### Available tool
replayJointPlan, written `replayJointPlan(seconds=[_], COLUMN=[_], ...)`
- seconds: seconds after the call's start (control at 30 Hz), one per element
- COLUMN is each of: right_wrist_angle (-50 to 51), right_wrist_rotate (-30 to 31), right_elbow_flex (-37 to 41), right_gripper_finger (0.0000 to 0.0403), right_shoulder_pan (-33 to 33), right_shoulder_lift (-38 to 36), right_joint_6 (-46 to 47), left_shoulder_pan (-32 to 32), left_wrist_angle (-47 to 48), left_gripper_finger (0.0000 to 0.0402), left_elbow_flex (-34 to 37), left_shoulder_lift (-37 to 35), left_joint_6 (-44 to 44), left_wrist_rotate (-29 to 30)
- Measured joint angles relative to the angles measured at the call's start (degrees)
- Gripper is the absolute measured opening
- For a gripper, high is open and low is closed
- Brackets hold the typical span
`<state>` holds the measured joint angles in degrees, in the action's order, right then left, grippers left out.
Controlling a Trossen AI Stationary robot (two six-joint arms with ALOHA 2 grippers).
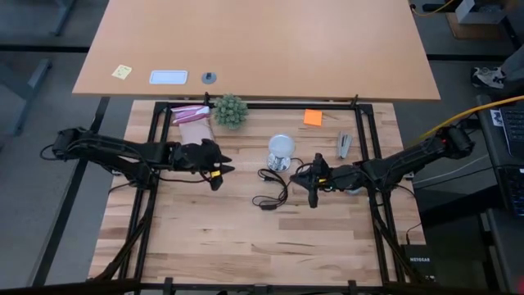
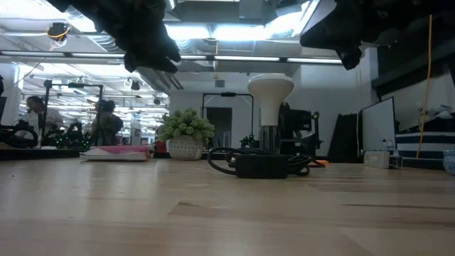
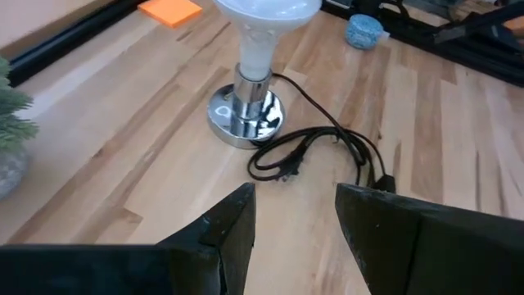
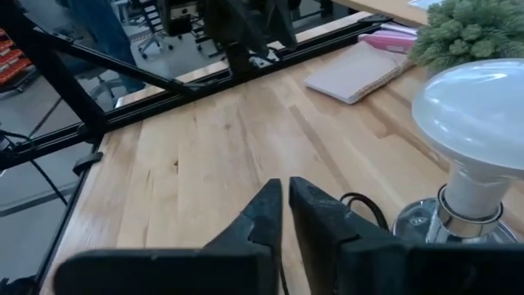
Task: Screw lightbulb
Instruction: Remove the lightbulb from the lamp
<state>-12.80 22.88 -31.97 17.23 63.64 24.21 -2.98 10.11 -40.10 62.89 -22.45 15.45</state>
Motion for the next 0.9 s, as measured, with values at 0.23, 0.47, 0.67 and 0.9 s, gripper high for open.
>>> replayJointPlan(seconds=[0.23,0.47,0.67,0.9], right_wrist_angle=[-0.6,-1.1,-0.2,11.6], right_wrist_rotate=[2.4,11.2,11.3,11.0], right_elbow_flex=[0.0,0.0,0.0,0.0], right_gripper_finger=[0.0126,0.0187,0.0189,0.0188], right_shoulder_pan=[0.0,0.0,0.0,0.0], right_shoulder_lift=[0.0,-1.8,-8.5,-19.7], right_joint_6=[0.0,-0.7,-9.4,-17.0], left_shoulder_pan=[0.0,2.4,5.7,5.8], left_wrist_angle=[-0.6,-2.9,5.3,22.9], left_gripper_finger=[0.0159,0.0159,0.0159,0.0159], left_elbow_flex=[0.0,-2.2,-7.5,-8.0], left_shoulder_lift=[0.0,-3.4,-14.1,-27.8], left_joint_6=[4.2,6.0,9.7,4.6], left_wrist_rotate=[-1.4,-1.0,-0.9,-0.9])
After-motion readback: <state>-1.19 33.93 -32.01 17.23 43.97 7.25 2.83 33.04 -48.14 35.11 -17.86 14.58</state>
